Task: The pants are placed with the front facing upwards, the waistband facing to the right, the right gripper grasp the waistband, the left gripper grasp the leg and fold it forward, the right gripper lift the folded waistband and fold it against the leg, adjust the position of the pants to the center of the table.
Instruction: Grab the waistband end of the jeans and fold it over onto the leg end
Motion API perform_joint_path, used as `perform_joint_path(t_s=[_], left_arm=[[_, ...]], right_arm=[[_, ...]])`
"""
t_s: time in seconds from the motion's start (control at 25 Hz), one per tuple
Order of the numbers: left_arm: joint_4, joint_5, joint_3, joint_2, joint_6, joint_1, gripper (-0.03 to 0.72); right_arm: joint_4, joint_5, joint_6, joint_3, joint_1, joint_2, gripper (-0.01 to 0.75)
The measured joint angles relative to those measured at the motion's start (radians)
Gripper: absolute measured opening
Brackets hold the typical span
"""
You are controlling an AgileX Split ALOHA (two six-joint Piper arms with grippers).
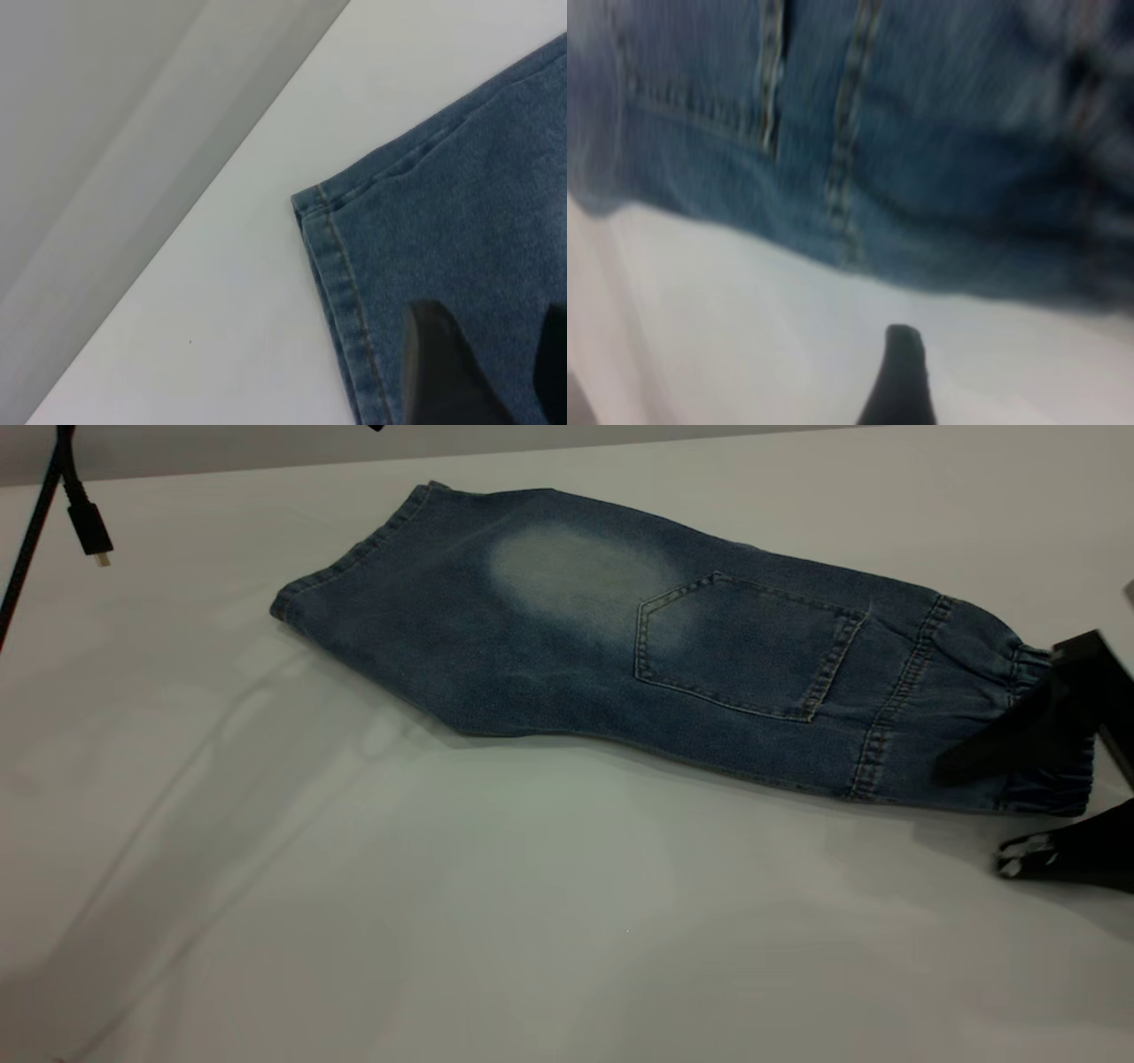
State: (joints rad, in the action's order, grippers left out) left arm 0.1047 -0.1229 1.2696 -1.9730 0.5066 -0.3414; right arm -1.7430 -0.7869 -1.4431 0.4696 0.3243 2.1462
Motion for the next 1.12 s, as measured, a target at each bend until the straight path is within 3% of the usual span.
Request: perform_joint_path(t_s=[0.28, 0.84, 0.96, 1.12], left_arm=[[0.000, 0.002, 0.000, 0.000, 0.007, 0.000, 0.278], [0.000, 0.009, 0.000, 0.000, 0.008, 0.000, 0.279], [0.000, 0.009, 0.000, 0.000, 0.008, 0.000, 0.279], [0.000, 0.009, 0.000, 0.000, 0.007, 0.000, 0.279]], right_arm=[[-0.003, 0.012, -0.001, 0.018, 0.106, 0.000, 0.524], [0.001, 0.034, 0.001, 0.078, 0.105, 0.002, 0.514], [0.000, 0.043, 0.001, 0.078, 0.105, 0.002, 0.463], [-0.002, 0.062, 0.001, 0.078, 0.105, 0.003, 0.321]])
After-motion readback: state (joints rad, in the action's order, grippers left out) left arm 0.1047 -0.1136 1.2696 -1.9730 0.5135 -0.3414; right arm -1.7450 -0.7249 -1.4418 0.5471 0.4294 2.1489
